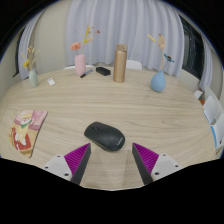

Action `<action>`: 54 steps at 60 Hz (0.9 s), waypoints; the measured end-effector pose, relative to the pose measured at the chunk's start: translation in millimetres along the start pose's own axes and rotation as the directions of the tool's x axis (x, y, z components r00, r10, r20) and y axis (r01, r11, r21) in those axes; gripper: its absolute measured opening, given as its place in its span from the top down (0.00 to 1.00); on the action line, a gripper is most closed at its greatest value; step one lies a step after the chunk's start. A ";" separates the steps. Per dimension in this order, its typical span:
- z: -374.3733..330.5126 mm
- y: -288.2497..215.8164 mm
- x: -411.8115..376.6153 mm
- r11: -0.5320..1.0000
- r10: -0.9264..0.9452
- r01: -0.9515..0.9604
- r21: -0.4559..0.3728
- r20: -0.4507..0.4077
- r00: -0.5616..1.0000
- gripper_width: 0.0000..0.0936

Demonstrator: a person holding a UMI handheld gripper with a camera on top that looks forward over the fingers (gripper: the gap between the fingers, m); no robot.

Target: Arrange mouse

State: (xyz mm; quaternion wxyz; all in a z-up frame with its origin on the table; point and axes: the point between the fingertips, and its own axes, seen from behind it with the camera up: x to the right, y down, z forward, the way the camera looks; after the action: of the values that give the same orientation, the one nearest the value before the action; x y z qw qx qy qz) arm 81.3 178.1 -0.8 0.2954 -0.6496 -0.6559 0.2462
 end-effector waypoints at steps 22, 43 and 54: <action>53.3 -38.0 14.7 1.000 0.014 -0.014 0.020 -0.015 1.000 0.08; 79.4 -61.4 27.2 0.999 0.039 -0.037 0.029 -0.047 0.998 0.09; 83.8 -60.9 16.1 0.998 0.059 -0.059 0.018 -0.013 0.998 0.49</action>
State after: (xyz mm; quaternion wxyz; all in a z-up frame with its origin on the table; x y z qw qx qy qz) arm -20.6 197.2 -15.7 0.2979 -0.6676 -0.6323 0.2563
